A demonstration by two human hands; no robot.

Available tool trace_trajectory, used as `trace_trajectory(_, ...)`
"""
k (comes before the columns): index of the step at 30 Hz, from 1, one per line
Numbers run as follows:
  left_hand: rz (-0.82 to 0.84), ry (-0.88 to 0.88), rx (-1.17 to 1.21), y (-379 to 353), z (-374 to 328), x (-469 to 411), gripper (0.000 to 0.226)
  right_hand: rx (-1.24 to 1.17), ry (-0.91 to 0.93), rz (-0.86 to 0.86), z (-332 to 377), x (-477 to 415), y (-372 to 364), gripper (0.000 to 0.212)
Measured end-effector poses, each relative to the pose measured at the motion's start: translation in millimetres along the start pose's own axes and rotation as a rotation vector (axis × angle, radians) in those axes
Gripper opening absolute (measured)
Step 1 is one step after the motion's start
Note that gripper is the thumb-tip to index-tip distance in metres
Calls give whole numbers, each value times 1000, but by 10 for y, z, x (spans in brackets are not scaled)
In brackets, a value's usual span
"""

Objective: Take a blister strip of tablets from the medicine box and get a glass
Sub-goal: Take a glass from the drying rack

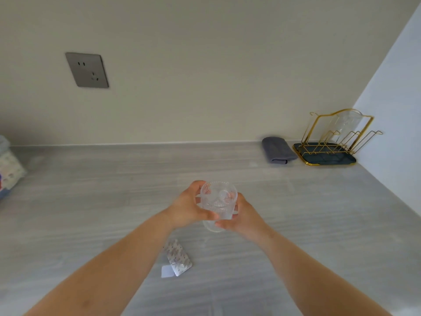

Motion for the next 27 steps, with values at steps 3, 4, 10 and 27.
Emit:
trace_trajectory(3, 18, 56, -55, -53, 155, 63, 80, 2, -2, 12, -150, 40, -106, 75)
trace_trajectory(4, 21, 60, -62, -67, 197, 88, 79, -2, -3, 21, -187, 52, -138, 75)
trace_trajectory(10, -3, 67, -63, -117, 335, 183, 76, 13, -46, 43, -331, 72, -215, 78)
trace_trajectory(27, 64, 94, -97, -212, 457, 232, 75, 23, -106, -6, -421, 238, -271, 79)
Point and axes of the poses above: each hand's wrist, its own x-axis away from the middle knuckle, its own y-axis out of the back of the hand, z = x × y, the point moved 5 cm from there along -x, towards the middle knuckle, and after that the axes turned 2 degrees about -y, right-handed, at the moved point
